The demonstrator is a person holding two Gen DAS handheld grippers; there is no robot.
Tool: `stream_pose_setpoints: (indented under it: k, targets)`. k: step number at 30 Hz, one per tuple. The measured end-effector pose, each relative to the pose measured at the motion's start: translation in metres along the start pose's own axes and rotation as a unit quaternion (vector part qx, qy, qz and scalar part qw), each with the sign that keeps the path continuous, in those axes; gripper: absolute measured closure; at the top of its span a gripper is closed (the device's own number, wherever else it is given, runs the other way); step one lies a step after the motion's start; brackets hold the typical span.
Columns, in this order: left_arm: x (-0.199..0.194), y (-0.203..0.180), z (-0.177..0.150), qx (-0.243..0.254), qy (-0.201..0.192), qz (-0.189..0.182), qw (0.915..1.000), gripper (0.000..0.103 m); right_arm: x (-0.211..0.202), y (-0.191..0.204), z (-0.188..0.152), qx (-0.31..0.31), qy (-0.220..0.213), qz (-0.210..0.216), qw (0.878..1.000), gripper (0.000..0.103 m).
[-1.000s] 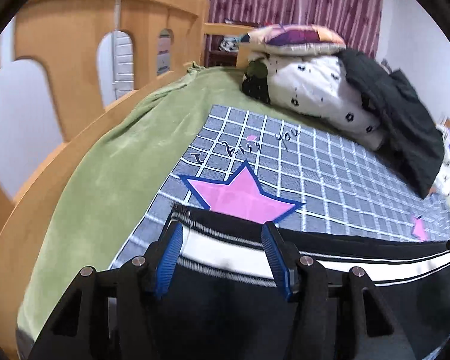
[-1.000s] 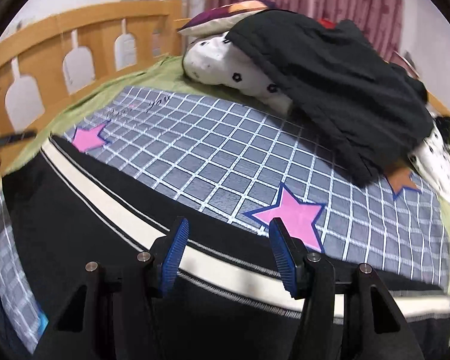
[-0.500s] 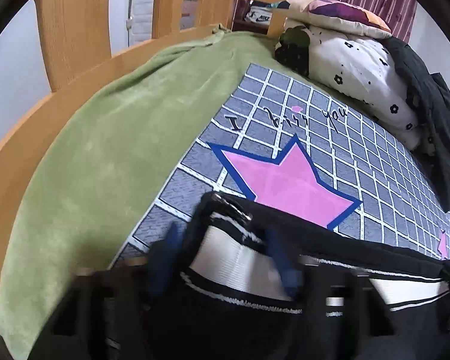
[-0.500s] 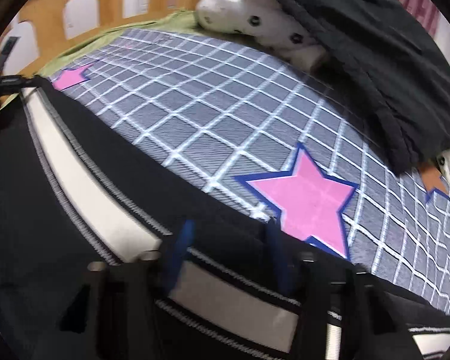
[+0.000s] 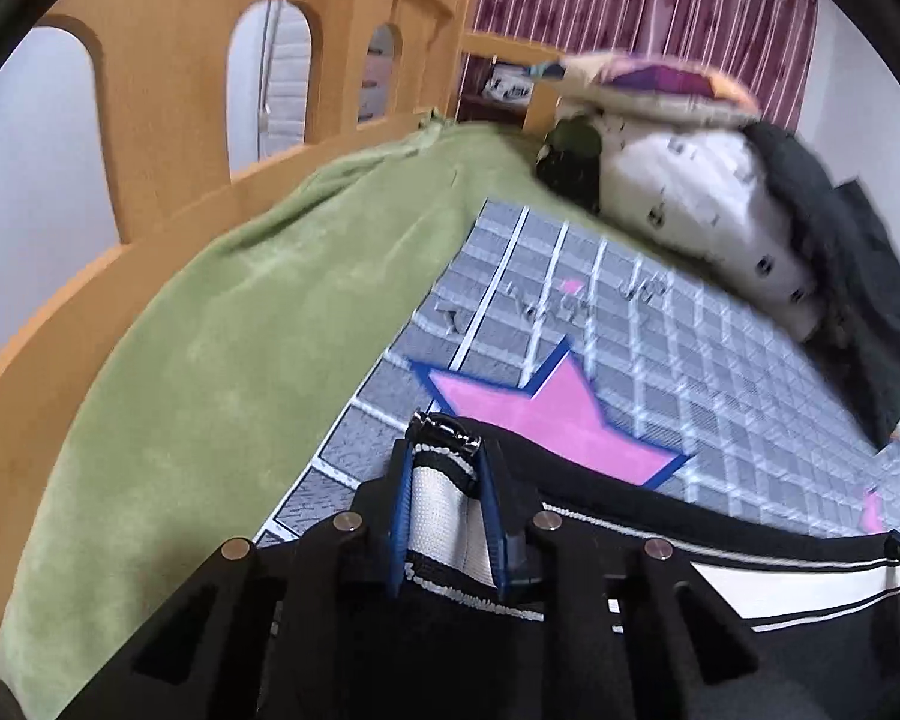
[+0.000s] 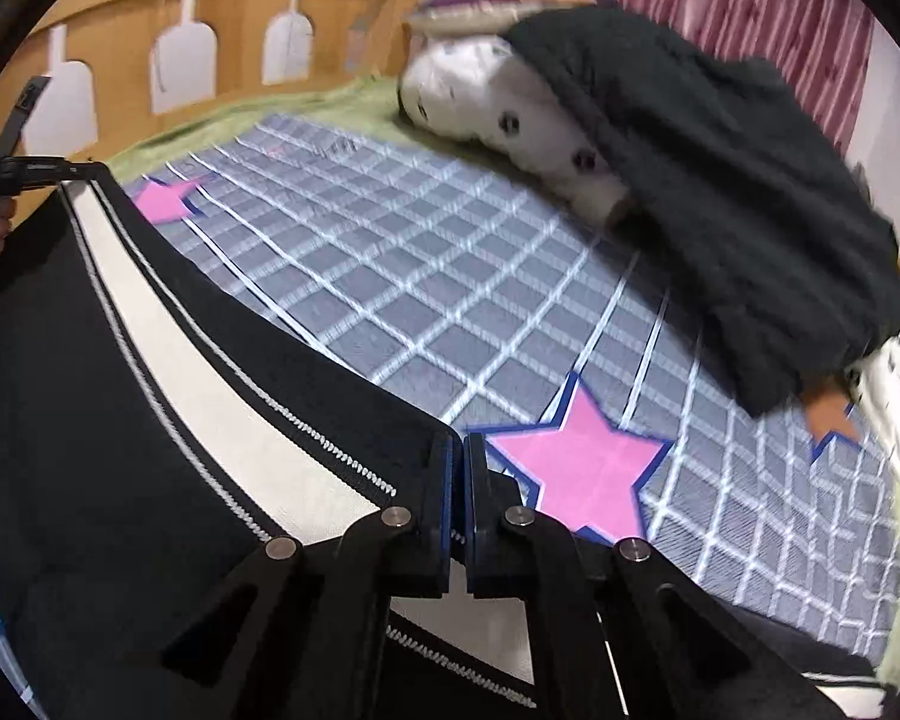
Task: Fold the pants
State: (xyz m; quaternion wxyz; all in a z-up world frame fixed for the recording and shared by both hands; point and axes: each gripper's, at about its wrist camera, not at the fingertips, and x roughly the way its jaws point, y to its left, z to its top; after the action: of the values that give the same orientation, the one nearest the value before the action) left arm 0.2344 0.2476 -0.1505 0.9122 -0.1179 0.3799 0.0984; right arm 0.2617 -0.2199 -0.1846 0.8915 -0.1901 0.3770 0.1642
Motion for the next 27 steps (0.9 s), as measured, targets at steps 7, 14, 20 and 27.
stream_pose_setpoints:
  k: [7, 14, 20, 27]
  targets:
    - [0.016, -0.007, -0.008, 0.019, 0.013, 0.049, 0.9985, 0.064, 0.028, 0.004, -0.012, 0.028, 0.023, -0.015, 0.999, 0.09]
    - [-0.023, -0.024, -0.018, 0.035, -0.006, 0.032, 0.9988, 0.036, -0.02, -0.058, -0.028, 0.072, 0.002, -0.02, 0.997, 0.041]
    - [-0.038, -0.047, -0.034, 0.011, 0.014, -0.028, 0.9994, 0.033, -0.022, -0.106, -0.06, 0.105, 0.019, -0.013, 0.994, 0.034]
    - [-0.037, -0.07, -0.045, 0.055, 0.01, -0.008, 0.9984, 0.033, 0.002, -0.094, -0.08, 0.047, 0.037, -0.04, 0.997, 0.089]
